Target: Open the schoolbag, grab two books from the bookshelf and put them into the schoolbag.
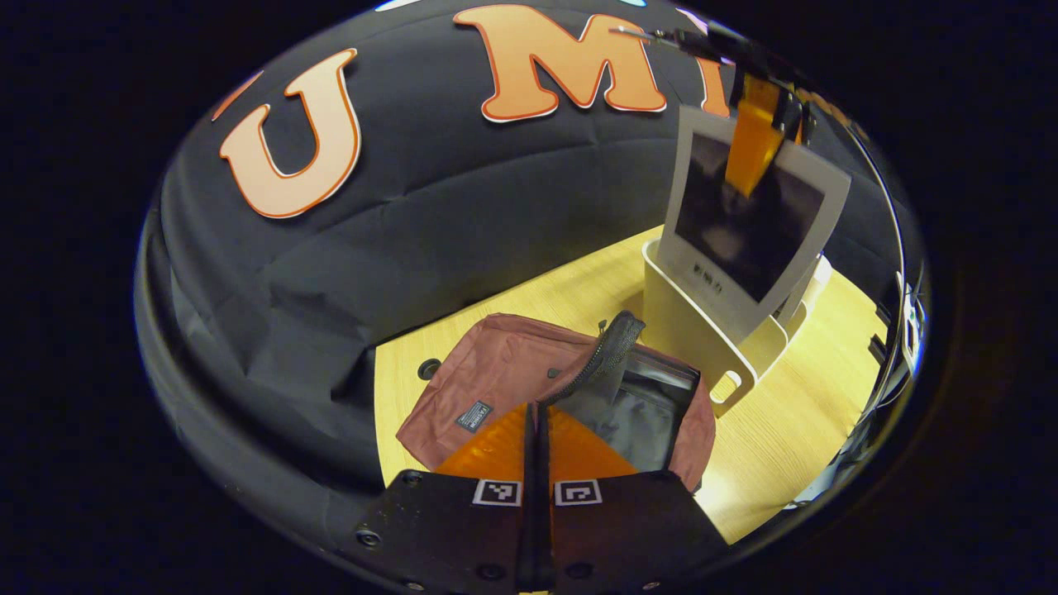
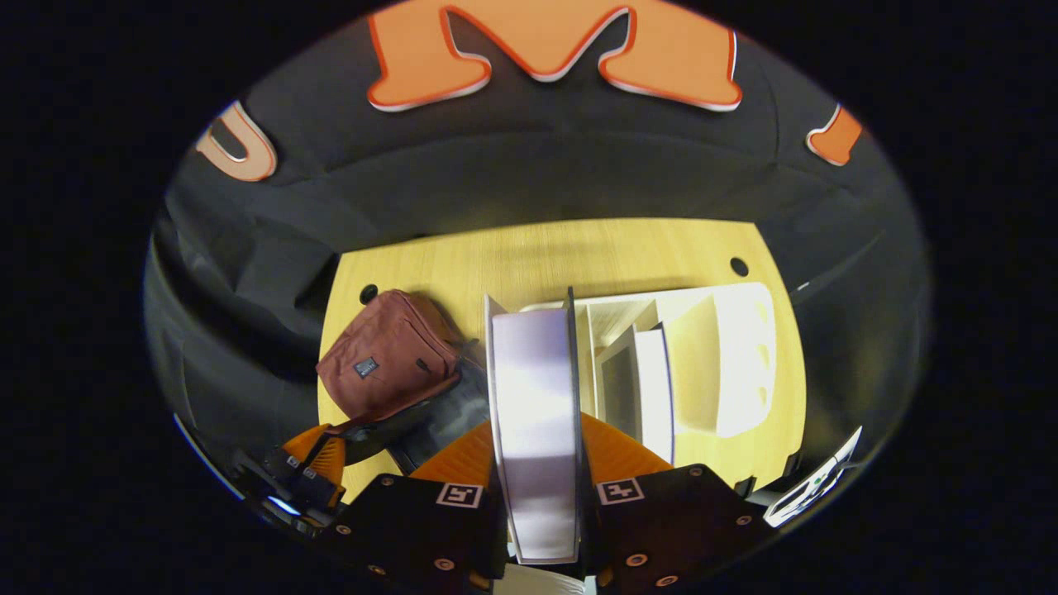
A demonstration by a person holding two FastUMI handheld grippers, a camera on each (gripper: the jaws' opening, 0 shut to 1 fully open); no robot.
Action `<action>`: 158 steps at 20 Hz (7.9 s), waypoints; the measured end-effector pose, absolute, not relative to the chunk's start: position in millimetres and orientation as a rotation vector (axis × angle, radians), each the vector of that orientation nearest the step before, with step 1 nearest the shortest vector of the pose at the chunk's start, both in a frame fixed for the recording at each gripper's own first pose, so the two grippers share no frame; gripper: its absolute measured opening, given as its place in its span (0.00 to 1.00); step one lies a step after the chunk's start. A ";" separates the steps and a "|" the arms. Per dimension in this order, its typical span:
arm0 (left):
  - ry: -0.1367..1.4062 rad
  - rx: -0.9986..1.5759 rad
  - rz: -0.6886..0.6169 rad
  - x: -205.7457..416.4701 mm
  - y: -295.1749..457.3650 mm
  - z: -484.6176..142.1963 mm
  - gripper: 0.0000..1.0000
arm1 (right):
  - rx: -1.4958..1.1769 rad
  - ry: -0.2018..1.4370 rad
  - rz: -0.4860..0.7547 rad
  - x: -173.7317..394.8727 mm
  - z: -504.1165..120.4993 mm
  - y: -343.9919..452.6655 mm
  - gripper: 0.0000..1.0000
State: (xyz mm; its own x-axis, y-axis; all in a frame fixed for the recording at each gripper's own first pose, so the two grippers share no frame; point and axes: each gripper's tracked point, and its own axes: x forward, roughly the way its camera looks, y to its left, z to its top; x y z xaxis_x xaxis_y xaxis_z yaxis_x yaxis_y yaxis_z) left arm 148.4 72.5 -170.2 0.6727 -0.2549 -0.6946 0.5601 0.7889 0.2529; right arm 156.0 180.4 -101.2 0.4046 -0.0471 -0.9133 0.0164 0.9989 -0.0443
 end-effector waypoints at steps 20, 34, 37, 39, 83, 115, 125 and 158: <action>0.689 0.510 -0.486 139.2 58.5 -157.8 0.00 | 0.987 0.884 0.073 -10.8 -217.5 207.1 0.34; 0.685 0.512 -0.512 121.5 44.7 -147.2 0.00 | 1.113 0.764 0.007 75.6 -308.4 287.2 0.34; 0.684 0.532 -0.535 116.3 42.2 -149.7 0.00 | 1.101 0.788 -0.001 88.6 -322.6 308.0 0.34; 0.666 0.545 -0.550 114.1 39.7 -147.4 0.01 | 1.049 0.795 -0.006 96.6 -330.6 321.6 0.34; 0.712 0.397 -0.548 114.7 72.0 -168.7 0.00 | -0.047 1.036 -0.079 69.9 -147.7 82.0 0.98; 0.735 0.355 -0.488 146.4 74.3 -169.7 0.01 | -0.117 1.379 -0.144 171.4 -239.9 73.9 0.38; 0.766 0.304 -0.513 136.7 79.2 -186.5 0.01 | -0.100 1.210 -0.110 130.4 -102.7 83.8 0.38; 0.740 0.340 -0.533 109.1 57.4 -159.1 0.00 | 1.043 0.919 0.042 59.4 -325.3 289.8 0.37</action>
